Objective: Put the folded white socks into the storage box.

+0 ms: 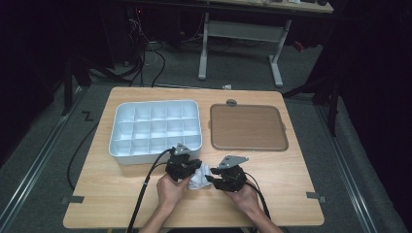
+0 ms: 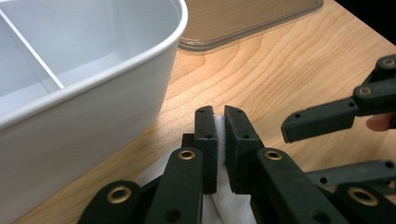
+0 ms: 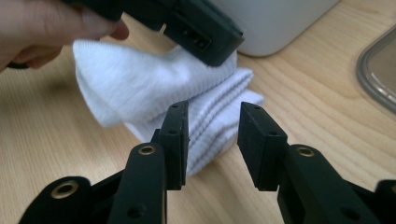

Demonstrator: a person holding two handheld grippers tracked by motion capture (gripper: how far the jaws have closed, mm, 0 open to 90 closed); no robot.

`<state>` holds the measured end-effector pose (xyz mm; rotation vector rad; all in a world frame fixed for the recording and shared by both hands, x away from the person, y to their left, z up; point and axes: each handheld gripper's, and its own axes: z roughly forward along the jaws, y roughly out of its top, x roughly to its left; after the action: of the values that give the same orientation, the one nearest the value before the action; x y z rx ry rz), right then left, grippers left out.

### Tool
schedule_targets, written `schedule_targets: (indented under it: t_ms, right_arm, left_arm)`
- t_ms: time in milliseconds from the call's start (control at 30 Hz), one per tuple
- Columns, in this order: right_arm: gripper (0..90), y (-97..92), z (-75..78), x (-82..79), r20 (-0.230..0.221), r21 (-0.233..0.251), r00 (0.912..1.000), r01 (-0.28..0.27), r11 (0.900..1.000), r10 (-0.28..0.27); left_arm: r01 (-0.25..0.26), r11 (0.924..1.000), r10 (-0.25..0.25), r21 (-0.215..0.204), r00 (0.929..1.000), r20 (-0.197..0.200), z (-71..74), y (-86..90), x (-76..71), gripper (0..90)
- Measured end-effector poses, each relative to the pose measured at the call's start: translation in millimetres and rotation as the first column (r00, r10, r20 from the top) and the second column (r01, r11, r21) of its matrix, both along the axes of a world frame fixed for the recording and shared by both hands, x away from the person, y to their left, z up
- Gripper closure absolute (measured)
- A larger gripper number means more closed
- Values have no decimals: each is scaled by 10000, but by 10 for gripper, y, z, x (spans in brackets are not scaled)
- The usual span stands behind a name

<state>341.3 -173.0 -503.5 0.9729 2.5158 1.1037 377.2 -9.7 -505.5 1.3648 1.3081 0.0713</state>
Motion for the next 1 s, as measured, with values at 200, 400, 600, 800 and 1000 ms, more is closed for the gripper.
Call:
schedule_targets:
  t_ms: [200, 400, 600, 800, 1000]
  right_arm:
    - [660, 28, -163, 37, -242, -299, 9997, 20, 9995, -28]
    - [667, 43, -199, 73, -319, -126, 9995, 81, 9999, -85]
    - [671, 76, -224, 121, -306, 15, 9995, 41, 10000, -41]
    - [670, 68, -233, 140, -391, 114, 9992, 5, 9999, -1]
    - [669, 68, -238, 144, -376, 150, 9993, -15, 9999, 21]
  left_arm:
    - [42, 9999, -43, 98, 10000, 82, -14, -20, -12, 842]
    - [-102, 9999, 101, 103, 9998, 144, -22, -2, 22, 838]
    - [-200, 9994, 196, 278, 9997, 154, -47, 12, 48, 837]
    - [-185, 9978, 165, 642, 9993, 323, -110, -46, 37, 836]
    - [-151, 9982, 138, 582, 9997, 218, -118, -34, 53, 817]
